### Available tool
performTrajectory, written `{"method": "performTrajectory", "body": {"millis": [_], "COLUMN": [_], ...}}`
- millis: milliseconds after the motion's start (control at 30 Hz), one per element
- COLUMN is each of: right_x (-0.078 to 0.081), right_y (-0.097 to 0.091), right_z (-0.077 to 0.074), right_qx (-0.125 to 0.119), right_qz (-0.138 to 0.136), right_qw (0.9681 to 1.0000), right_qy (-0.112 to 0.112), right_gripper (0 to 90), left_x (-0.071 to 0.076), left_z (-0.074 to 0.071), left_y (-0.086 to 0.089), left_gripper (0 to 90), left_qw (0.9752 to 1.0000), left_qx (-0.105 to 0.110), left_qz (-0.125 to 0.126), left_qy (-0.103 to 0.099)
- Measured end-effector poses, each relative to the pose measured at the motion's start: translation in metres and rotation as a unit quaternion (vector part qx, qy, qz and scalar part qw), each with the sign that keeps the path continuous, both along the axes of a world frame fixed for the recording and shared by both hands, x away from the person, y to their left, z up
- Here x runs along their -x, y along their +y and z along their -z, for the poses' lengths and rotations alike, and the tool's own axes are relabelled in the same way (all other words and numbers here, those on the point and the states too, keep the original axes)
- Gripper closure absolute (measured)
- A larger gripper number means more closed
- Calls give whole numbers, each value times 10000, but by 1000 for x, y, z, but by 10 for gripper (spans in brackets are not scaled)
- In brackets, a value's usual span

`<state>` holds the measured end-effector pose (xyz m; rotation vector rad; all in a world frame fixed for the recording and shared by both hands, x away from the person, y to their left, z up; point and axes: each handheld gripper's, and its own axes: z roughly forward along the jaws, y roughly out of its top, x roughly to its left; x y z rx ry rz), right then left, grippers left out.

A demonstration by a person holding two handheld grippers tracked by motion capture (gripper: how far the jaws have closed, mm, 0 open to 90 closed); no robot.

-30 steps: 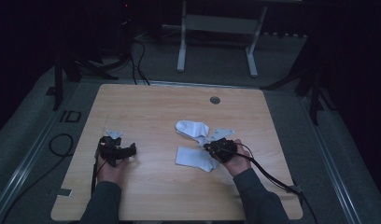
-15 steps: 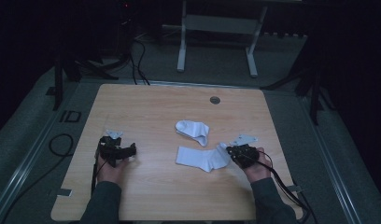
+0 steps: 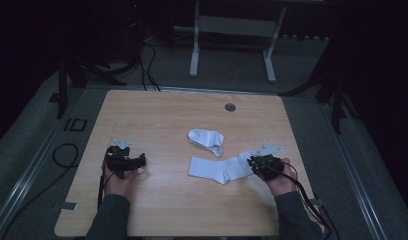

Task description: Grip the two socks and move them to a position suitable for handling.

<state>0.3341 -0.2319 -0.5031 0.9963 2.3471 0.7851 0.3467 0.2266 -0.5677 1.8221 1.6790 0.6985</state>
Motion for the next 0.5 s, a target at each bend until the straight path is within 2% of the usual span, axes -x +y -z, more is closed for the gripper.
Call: {"method": "performTrajectory", "body": {"millis": [33,67,233,267,300,433,500], "right_x": [0,-2,-7,-7,-6,-3,1], "right_y": [0,8,20,20,23,25,33], "right_z": [0,11,33,33,40,39,40], "right_qx": [0,193,393,393,486,422,417], "right_qz": [0,-129,-231,-231,-244,-311,-462], "right_qw": [10000,9996,9977,9977,9967,9963,9958], "right_qy": [0,150,493,493,607,687,679], "right_gripper": [827,863,877,877,884,878,870], "left_x": [0,0,0,0,0,0,0], "left_z": [0,0,0,0,0,0,0], "left_y": [0,0,0,0,0,0,0], "left_gripper": [145,146,145,145,145,145,145], "left_qw": [10000,10000,10000,10000,10000,10000,10000], "left_qx": [0,1,1,1,1,0,-1], "left_qz": [0,-1,-1,-1,-1,0,0], "left_qy": [0,-3,-4,-3,-3,-3,-3]}}
